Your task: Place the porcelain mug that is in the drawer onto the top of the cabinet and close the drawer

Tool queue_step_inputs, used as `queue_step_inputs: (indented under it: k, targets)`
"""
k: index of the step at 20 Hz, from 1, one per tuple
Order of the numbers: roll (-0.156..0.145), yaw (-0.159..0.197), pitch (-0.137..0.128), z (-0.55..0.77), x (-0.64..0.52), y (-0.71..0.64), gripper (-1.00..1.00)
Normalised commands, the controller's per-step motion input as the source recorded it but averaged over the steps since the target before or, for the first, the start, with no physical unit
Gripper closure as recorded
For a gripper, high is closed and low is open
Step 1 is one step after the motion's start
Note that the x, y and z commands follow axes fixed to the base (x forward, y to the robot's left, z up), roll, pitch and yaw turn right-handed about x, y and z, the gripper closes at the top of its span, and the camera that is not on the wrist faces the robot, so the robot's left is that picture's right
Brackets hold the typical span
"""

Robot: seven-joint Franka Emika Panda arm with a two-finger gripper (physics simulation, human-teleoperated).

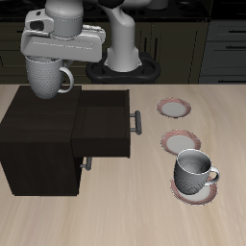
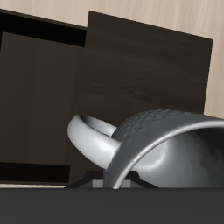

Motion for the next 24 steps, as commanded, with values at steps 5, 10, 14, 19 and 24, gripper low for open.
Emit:
queue_step_inputs:
  k: [5, 10, 14, 19, 24]
  targets:
    - [-0.023, -0.016, 0.030, -0.15, 0.01, -0.02, -1.00]
    - [-0.016, -0.019, 0.003, -0.08, 0.00, -0.02, -1.00]
    - [0.006, -0.012, 0.006, -0.06, 0.01, 0.03, -1.00]
    - [-0.016, 0.009, -0.019, 0.06, -0.02, 0.03, -1.00]
    - [-0.006, 0.006, -0.065, 0.39, -0.17, 0.14, -1.00]
